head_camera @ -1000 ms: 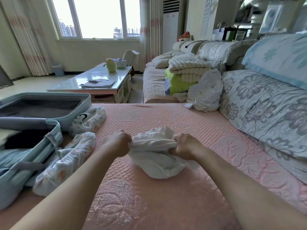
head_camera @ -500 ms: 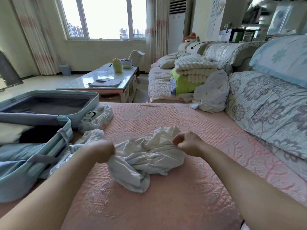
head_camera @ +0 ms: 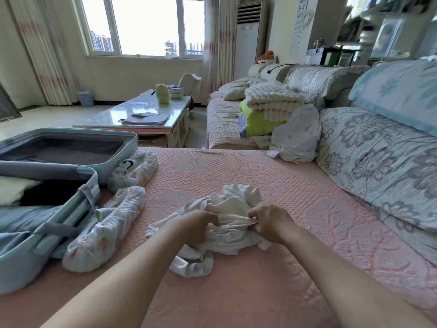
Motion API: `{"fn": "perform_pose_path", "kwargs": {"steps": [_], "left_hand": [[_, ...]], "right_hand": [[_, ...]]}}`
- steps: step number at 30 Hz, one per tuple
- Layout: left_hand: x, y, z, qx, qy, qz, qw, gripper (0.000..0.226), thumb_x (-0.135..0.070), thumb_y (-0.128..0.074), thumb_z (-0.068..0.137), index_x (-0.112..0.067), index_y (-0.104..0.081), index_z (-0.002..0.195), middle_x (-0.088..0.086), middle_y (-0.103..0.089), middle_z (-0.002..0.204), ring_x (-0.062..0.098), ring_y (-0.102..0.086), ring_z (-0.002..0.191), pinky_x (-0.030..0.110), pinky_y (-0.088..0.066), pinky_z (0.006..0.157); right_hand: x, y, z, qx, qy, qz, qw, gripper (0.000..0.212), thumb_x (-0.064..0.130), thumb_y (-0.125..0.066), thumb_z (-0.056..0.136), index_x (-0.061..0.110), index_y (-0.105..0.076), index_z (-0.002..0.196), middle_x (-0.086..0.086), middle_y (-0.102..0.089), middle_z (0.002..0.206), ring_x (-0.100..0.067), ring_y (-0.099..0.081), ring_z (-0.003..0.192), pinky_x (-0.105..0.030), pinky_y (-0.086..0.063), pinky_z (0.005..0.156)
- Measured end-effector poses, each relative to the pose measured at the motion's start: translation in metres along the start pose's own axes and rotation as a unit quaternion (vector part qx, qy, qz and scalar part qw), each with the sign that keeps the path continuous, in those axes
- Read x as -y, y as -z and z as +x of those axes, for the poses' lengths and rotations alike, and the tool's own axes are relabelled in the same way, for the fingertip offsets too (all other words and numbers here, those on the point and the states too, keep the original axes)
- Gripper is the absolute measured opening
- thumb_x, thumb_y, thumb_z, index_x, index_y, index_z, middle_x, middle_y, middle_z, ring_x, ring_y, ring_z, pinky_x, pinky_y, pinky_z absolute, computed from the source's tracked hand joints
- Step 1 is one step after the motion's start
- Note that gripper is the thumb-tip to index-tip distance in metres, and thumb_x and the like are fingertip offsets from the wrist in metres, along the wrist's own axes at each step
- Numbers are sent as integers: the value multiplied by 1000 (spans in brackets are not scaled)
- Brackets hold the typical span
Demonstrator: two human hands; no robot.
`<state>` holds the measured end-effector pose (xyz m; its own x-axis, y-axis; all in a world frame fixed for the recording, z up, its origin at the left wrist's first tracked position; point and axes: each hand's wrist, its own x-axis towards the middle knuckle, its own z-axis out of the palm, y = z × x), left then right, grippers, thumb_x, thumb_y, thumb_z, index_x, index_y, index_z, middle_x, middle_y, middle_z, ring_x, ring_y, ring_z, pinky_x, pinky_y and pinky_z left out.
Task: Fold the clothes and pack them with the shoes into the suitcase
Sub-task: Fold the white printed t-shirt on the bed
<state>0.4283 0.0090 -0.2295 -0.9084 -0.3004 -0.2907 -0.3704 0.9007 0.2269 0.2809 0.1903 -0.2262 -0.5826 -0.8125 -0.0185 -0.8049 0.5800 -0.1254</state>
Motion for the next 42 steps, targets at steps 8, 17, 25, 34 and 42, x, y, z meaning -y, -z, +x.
{"fn": "perform_pose_path", "kwargs": {"steps": [8,17,25,34,42], "left_hand": [[-3,23,-3,11,-7,-33,999,44,-1,-58,84,-27,-74,116,-4,-71,102,8,-58,89,21,-46,78],[3,14,9,-222,28,-109,969,19,-23,-62,93,-39,-69,101,-10,-68,105,15,-66,94,28,-55,78],[17,-6,68,-175,-140,-88,971,45,-11,-69,84,-36,-70,120,-4,-68,111,19,-65,98,35,-52,88],[37,16,33,-152,-179,-133,963,36,8,-61,70,-20,-80,81,-27,-68,100,-2,-63,95,16,-48,86],[17,12,29,-180,-72,-282,940,57,6,-54,90,-45,-75,77,-4,-72,106,24,-70,89,38,-58,79]], "right_hand": [[-44,40,-5,109,-73,27,991,26,38,-67,84,21,-60,66,7,-57,68,-16,-56,71,-26,-37,57],[-25,20,26,-66,13,228,971,26,53,-59,93,28,-60,102,3,-63,107,-19,-60,98,-31,-44,78],[-18,-11,68,11,33,133,990,60,10,-51,89,33,-48,145,0,-48,151,-21,-46,138,-35,-37,113],[-46,-1,85,-217,-170,96,957,28,10,-48,92,10,-66,114,-17,-54,121,-37,-57,108,-39,-47,89],[-14,0,69,-110,54,-14,992,58,18,-56,88,38,-52,142,4,-45,149,-21,-39,135,-47,-30,115]]}}
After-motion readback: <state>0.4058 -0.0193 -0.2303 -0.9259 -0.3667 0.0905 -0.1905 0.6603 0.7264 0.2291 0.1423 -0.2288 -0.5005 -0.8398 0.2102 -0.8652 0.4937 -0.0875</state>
